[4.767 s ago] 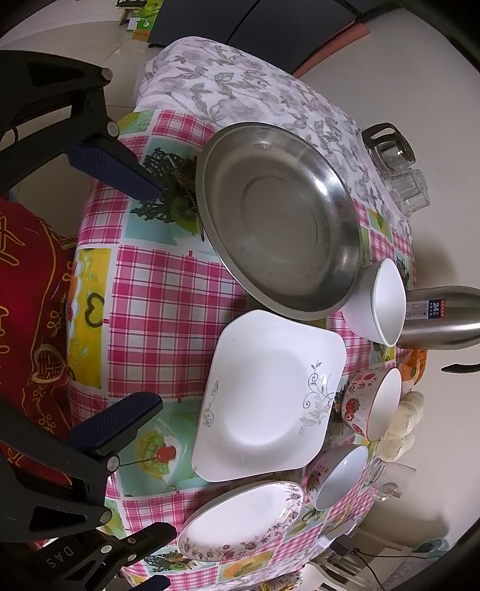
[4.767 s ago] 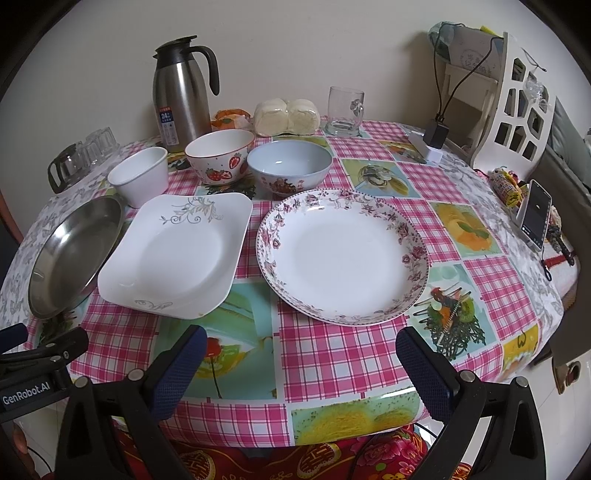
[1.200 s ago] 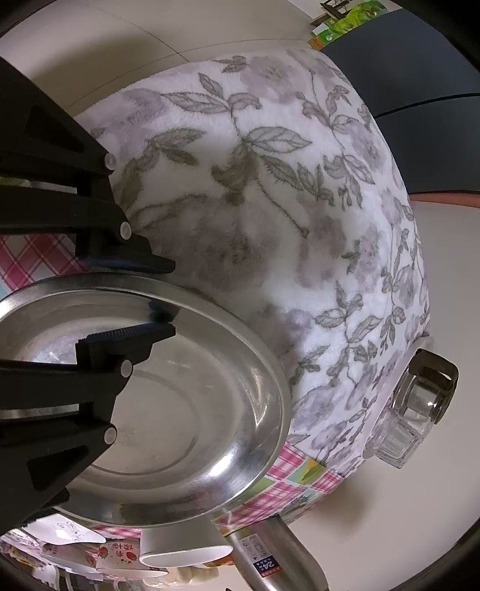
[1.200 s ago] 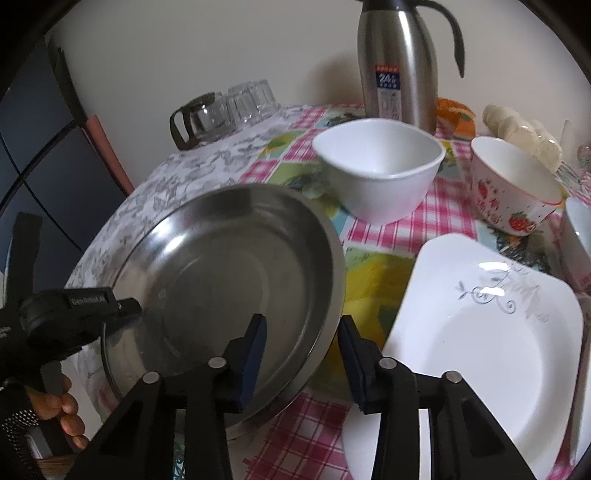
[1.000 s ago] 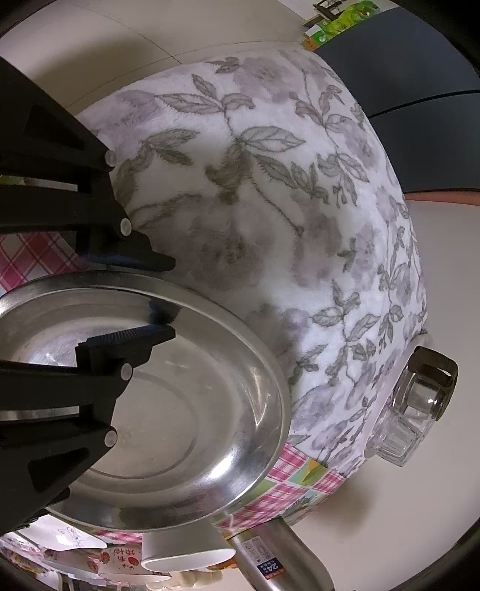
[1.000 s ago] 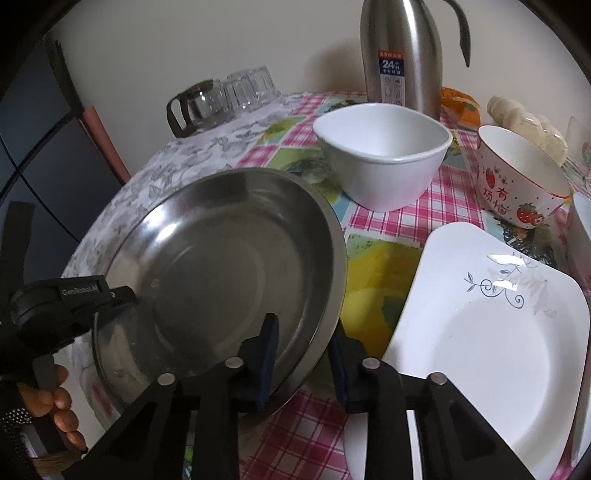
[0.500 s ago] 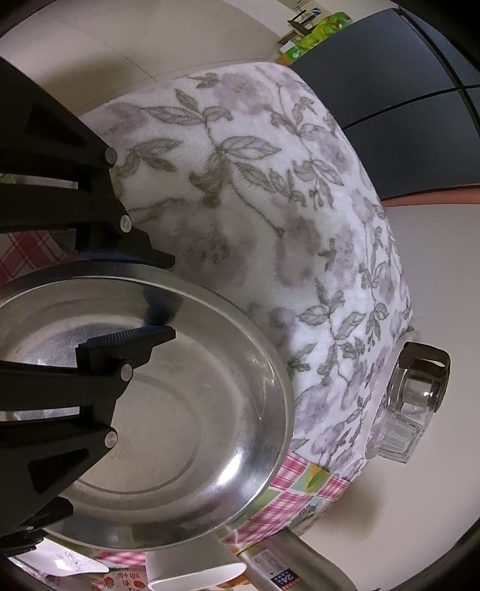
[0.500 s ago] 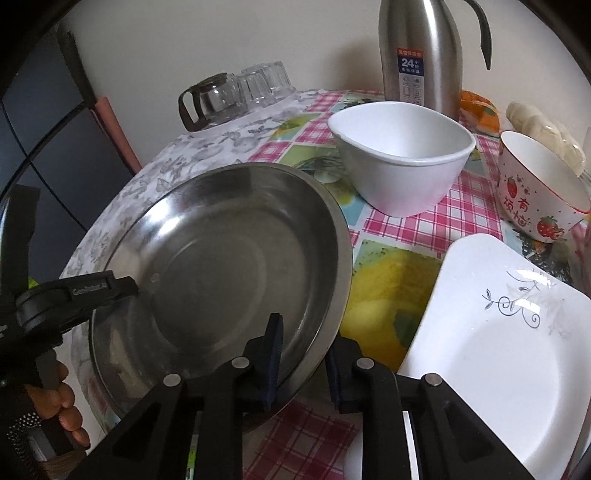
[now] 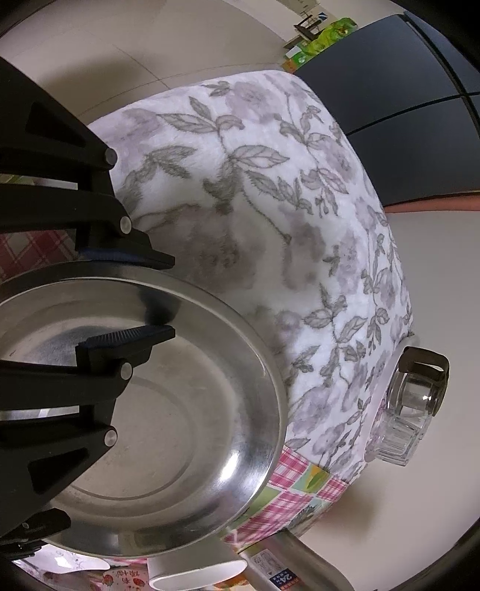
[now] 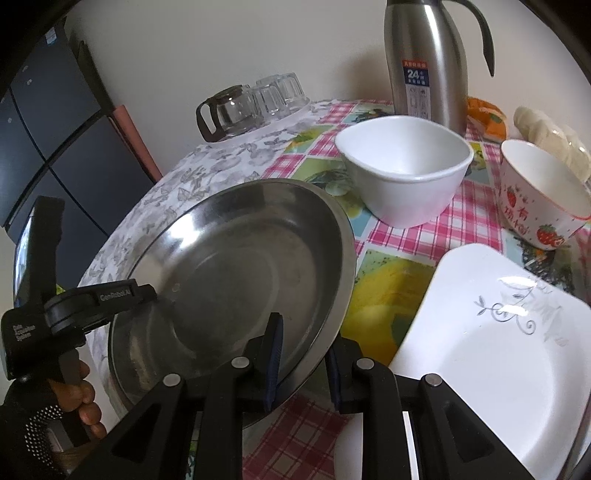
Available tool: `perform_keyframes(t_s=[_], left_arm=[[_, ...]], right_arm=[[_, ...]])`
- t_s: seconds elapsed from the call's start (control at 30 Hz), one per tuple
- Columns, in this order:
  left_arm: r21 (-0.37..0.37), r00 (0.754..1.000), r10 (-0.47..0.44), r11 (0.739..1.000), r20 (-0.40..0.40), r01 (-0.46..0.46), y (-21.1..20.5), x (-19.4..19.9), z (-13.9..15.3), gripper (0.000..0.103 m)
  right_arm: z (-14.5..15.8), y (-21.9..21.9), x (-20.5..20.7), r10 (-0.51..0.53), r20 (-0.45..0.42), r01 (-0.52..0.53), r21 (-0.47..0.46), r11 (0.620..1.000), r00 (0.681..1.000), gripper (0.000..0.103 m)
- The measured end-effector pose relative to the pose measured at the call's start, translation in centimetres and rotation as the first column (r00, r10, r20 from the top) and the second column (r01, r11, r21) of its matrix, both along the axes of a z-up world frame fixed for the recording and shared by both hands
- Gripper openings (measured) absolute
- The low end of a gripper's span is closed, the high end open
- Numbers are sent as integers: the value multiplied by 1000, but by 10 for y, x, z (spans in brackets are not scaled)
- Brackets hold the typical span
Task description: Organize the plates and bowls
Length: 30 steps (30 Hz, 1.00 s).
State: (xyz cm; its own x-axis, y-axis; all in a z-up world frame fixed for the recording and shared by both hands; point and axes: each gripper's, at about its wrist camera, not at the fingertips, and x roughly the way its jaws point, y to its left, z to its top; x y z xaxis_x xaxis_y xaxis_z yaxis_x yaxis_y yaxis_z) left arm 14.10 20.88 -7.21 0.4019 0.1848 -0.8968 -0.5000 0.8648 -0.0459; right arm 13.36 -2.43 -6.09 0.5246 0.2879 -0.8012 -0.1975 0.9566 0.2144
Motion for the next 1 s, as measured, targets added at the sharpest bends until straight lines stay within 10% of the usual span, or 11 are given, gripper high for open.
perform_keyframes(t_s=[1.0], left_arm=[[-105, 972, -71, 990, 224, 97, -37, -25, 71, 32]], right_arm=[[74, -36, -28, -51, 162, 52, -2, 999, 985, 23]])
